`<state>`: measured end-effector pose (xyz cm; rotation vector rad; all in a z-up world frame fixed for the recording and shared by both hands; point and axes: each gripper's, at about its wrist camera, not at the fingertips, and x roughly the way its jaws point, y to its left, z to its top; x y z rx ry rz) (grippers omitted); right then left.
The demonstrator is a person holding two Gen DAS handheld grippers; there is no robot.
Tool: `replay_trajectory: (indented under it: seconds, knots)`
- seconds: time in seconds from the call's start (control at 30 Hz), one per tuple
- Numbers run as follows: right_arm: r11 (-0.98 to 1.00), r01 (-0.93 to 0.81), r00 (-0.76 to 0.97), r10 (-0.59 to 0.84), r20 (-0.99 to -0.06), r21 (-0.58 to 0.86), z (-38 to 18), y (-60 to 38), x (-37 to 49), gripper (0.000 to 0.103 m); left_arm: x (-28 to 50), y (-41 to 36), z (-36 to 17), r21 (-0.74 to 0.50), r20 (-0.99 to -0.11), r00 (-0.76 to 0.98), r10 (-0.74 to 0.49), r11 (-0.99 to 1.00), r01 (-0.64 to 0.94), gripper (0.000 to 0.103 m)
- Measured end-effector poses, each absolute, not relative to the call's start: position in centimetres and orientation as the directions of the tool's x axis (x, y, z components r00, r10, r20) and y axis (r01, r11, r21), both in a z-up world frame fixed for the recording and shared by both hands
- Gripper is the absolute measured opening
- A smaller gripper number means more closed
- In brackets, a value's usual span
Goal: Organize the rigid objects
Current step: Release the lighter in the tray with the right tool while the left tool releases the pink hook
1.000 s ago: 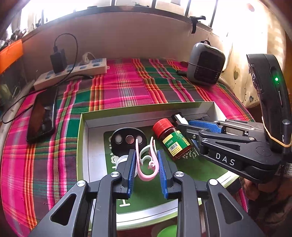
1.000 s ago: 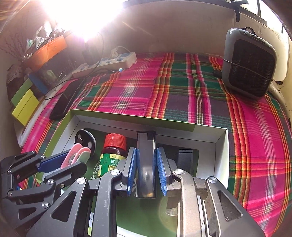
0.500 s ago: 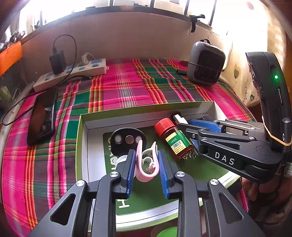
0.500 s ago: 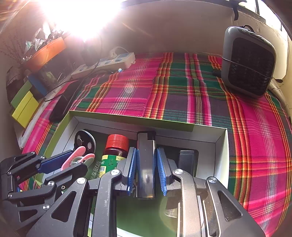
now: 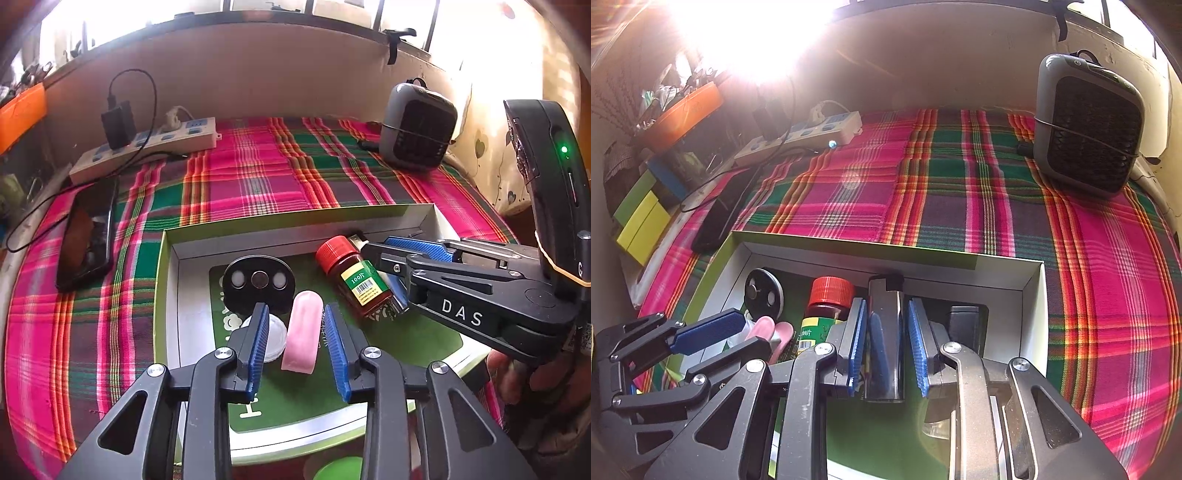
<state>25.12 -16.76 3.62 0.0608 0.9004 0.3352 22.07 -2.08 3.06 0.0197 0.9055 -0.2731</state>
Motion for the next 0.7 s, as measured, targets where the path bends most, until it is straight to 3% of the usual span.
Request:
replay_trajectory:
  seconds: [0.3,0.7]
  knots:
    - [0.949,-0.253,0.588,0.304,-0.750,0.187,4.1,-17.0,24.5,0.034,21.2,-2.4,3.3,-0.098,-0.778,0.585,-0.230,0.964,0.248,0.032]
    - [0.955,-0.231,0.617,0.293,-0.731,0.188,5.2,-17.6,22.4,0.034,19.1,-2.5,4.8,-0.079,-0.758,0.614,-0.219,0.966,0.246,0.033]
